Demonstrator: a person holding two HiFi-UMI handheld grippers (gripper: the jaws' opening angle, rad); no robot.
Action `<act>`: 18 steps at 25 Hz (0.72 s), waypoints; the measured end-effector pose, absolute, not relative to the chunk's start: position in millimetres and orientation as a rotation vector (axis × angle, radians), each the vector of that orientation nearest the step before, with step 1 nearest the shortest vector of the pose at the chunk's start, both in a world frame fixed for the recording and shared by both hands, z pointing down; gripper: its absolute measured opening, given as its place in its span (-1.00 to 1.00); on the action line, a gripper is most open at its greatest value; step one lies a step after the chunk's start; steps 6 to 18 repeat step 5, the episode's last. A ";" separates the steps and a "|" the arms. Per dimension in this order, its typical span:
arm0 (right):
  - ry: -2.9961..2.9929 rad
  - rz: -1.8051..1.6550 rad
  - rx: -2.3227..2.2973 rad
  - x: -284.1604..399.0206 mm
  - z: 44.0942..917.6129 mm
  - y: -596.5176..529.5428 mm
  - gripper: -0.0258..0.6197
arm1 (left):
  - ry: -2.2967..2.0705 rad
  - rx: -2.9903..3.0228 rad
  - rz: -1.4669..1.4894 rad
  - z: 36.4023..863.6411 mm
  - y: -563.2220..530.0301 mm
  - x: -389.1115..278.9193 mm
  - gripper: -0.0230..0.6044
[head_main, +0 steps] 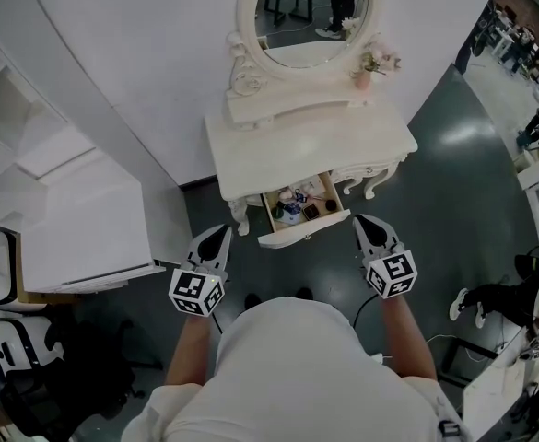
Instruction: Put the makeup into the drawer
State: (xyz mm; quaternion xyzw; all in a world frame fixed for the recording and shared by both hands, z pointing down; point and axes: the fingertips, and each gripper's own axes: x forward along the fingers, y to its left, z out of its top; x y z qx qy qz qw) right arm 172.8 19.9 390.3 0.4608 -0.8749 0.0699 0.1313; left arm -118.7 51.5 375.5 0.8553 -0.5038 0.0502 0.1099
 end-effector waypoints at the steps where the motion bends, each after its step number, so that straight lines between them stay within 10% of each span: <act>1: -2.541 0.203 1.339 173.6 390.1 19.9 -0.83 | -1.480 2.512 0.148 376.0 51.8 -117.7 -0.87; 18: -2.545 0.201 1.343 176.5 387.7 18.5 -0.83 | -1.480 2.507 0.148 376.7 51.8 -114.2 -0.87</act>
